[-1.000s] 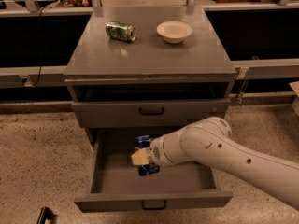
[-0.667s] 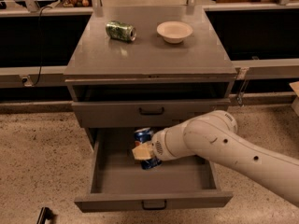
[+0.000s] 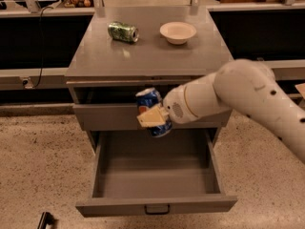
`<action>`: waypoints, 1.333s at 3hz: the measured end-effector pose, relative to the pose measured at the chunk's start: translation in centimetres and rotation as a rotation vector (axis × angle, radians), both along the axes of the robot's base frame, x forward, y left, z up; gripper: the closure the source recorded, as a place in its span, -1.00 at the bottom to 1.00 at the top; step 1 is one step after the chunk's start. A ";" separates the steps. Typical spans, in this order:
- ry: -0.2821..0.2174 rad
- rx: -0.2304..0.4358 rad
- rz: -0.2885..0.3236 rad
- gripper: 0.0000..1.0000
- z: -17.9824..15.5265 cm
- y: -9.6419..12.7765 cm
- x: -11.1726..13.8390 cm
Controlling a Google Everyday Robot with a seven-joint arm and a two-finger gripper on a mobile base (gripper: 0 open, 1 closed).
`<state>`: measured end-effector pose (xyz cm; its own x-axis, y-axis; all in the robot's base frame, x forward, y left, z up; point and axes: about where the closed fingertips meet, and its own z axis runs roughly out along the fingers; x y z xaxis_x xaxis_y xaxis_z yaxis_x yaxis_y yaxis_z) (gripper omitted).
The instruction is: Pick pepsi can from middle drawer and place on counter
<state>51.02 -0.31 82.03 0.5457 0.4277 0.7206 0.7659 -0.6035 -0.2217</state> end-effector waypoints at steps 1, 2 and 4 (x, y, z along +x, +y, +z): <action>-0.041 -0.032 0.036 1.00 1.9 -1.9 0.8; -0.048 -0.058 0.040 1.00 1.9 -1.6 1.0; -0.227 -0.069 0.215 1.00 6.2 -2.1 6.7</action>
Offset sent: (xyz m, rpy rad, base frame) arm 0.0137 -0.0119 0.0213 -0.0925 -0.0597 0.0402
